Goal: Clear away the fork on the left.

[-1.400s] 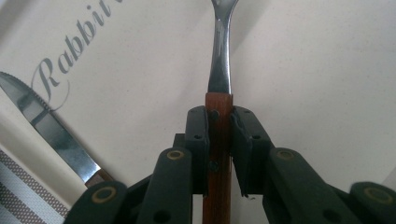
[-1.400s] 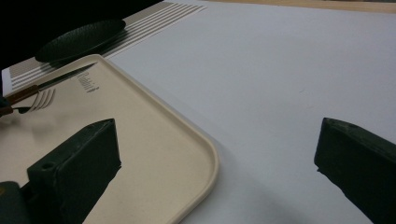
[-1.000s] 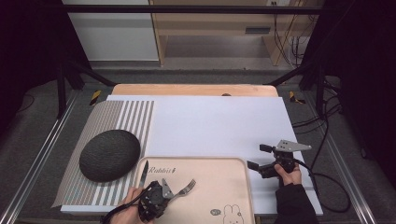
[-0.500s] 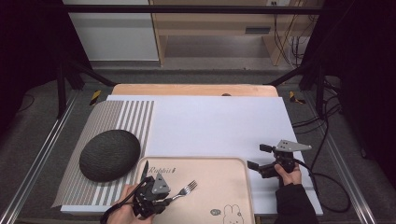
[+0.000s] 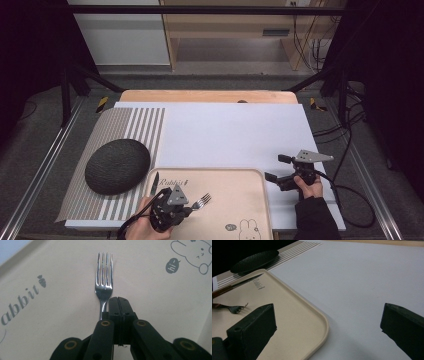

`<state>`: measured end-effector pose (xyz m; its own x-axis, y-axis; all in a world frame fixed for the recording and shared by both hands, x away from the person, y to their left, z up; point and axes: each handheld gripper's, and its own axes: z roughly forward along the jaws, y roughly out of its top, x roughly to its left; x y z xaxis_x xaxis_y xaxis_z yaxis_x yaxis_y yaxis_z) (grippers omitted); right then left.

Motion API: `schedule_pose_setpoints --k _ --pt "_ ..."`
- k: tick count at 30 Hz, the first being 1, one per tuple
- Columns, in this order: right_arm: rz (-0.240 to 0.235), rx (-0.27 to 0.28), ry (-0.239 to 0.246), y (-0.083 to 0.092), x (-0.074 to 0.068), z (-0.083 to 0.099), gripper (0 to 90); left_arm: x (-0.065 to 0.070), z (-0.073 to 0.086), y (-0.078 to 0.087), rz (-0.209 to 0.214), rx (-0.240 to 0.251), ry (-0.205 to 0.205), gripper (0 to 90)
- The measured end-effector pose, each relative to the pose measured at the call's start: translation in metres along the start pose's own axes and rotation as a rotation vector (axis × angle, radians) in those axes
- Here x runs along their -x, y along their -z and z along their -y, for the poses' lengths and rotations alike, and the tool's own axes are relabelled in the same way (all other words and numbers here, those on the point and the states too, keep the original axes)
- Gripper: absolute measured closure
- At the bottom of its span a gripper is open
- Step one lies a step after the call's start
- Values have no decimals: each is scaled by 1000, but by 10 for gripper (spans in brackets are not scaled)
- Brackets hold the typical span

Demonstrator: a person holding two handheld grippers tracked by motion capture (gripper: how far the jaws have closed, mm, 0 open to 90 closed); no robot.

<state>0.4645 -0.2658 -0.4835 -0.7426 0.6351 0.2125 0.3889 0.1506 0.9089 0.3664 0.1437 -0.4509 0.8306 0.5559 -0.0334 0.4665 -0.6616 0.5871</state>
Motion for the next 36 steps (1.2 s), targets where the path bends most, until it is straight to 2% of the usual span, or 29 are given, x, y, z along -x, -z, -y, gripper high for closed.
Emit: schedule_pose_setpoints --k 6,10,23,36 --pt "1 0 2 0 0 0 4 1 -1 -14 12 -16 -31 899" --pt "0 1 1 0 0 0 4 1 -1 -18 2 -30 -43 899" --pt "1 -2 3 0 0 0 4 -8 2 -21 -20 -30 -31 899" --pt "2 -3 4 0 0 0 4 -19 4 -18 -64 -18 -10 899"
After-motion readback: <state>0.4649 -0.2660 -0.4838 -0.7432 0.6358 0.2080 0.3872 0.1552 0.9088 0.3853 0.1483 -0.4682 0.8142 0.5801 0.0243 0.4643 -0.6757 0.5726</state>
